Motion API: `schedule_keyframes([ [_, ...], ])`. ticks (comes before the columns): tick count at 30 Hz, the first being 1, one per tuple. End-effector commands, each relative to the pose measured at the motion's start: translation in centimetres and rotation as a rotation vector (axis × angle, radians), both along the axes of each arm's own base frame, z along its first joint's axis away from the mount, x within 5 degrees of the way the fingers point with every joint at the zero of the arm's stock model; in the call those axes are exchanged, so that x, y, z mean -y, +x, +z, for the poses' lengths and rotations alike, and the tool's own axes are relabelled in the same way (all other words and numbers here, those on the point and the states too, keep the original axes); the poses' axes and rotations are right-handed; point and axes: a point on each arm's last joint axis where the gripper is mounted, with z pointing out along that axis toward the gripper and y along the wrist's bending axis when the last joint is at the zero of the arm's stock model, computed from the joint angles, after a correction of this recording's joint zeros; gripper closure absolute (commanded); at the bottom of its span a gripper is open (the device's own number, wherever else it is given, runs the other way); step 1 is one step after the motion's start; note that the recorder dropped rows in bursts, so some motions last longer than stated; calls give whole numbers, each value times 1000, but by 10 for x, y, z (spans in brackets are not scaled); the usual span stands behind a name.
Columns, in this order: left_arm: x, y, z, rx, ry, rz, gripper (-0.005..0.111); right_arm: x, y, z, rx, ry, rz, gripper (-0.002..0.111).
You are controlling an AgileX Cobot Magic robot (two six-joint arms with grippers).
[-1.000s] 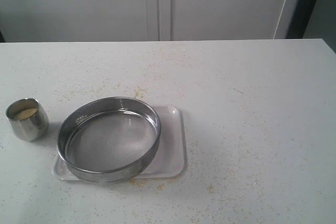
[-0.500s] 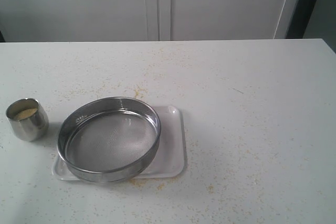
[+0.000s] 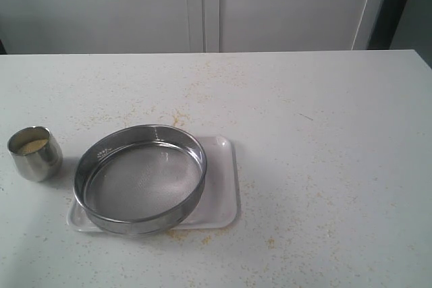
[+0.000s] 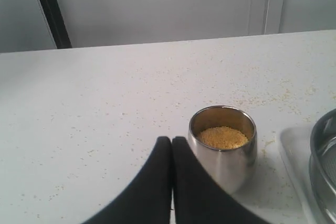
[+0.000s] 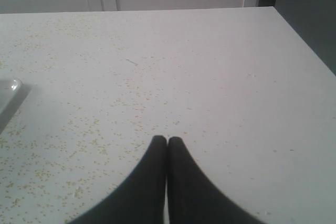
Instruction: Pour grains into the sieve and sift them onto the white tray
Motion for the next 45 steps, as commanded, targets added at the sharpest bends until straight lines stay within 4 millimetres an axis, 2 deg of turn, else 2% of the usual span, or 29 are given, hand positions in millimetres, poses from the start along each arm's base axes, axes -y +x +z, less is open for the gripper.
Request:
schedule_keyframes([
  [1,1,10,-10,-30,-69,-5,107,0,0,0,16,4,-8,108],
  [4,3,16,-24,-125,-76,-22,107,0,0,0,16,4,-8,108],
  [11,6,35,-36,-167,-75,-63,107,0,0,0,16,4,-8,108],
  [15,23,58,-41,-183,-15,-274,107,0,0,0,16,4,-8,108],
  [18,23,62,-44,-195,-16,-277,106,0,0,0,16,4,-8,108],
  [20,23,62,-43,-186,-18,-278,92,0,0,0,16,4,-8,108],
  [22,23,63,-41,-168,-20,-280,66,0,0,0,16,4,-8,108],
  [23,23,63,-41,-166,-22,-275,45,0,0,0,16,4,-8,108],
  [27,21,65,-41,-177,-85,-246,1,0,0,0,16,4,-8,108],
  [39,20,67,-37,-140,-109,-227,2,0,0,0,16,4,-8,108],
  [45,15,66,-43,-198,-74,-178,2,0,0,0,16,4,-8,108],
])
